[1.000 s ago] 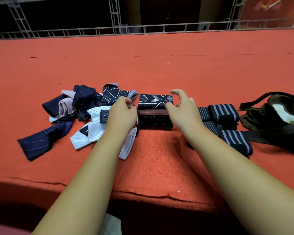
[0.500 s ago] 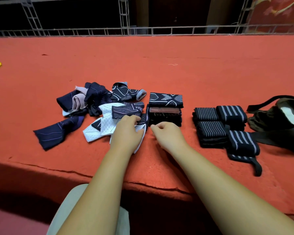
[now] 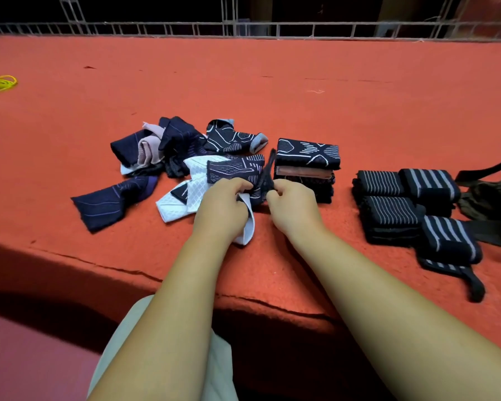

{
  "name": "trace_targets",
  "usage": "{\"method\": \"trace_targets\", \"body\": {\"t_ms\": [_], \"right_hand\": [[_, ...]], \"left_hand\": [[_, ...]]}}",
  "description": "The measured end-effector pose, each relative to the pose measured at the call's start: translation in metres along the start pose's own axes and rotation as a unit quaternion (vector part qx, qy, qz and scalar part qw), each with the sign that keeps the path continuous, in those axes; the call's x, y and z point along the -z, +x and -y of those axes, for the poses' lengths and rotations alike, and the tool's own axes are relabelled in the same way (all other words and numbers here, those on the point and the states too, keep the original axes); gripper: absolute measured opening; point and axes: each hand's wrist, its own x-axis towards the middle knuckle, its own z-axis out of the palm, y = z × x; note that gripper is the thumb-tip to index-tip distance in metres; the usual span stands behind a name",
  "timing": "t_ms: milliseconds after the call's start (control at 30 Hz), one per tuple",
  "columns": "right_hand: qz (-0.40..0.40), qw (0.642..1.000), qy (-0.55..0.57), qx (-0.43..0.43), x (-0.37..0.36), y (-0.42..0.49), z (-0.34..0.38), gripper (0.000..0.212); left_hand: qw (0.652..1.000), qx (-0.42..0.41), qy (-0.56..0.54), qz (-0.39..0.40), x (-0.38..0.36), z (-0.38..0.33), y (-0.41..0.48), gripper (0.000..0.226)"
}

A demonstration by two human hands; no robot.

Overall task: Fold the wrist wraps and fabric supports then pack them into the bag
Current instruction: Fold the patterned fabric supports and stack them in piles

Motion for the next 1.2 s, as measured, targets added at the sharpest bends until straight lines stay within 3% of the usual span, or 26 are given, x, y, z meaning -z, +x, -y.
{"method": "trace_targets", "body": {"t_ms": [333,433,533,700,867,933,1067,1200], "right_hand": [[-0.007,0.99,0.119,0.073,0.02,-0.013,0.035,0.019],[-0.019,0.979,0.194,0.063,0.027,-0.015,0.045,0.022],[-0.057,0.966,0.237,0.079,0.038,-0.013,0.057,0.022],[-0.106,0.961,0.244,0.081,0.061,0.0,0.074,0.016],[-0.112,0.937,0.329,0.02,0.086,0.004,0.071,0.02],[-0.116,0.92,0.375,-0.002,0.098,0.002,0.066,0.02],[-0.112,0.878,0.465,-0.015,0.125,-0.006,0.055,0.027],[-0.109,0.894,0.434,-0.003,0.153,-0.014,0.041,0.023]], "left_hand": [[0.985,0.102,-0.135,-0.037,0.029,-0.022,-0.009,0.043],[0.984,0.078,-0.155,-0.028,0.037,-0.025,-0.008,0.048],[0.995,0.061,-0.073,-0.006,0.045,-0.03,-0.01,0.063],[0.994,0.082,0.058,0.042,0.043,-0.019,-0.007,0.063],[0.989,0.105,-0.106,0.021,0.046,-0.041,-0.014,0.028],[0.983,0.077,-0.163,0.04,0.043,-0.052,-0.014,0.028],[0.957,0.019,-0.272,0.098,0.043,-0.073,-0.013,0.055],[0.926,-0.04,-0.354,0.124,0.041,-0.107,-0.009,0.032]]}}
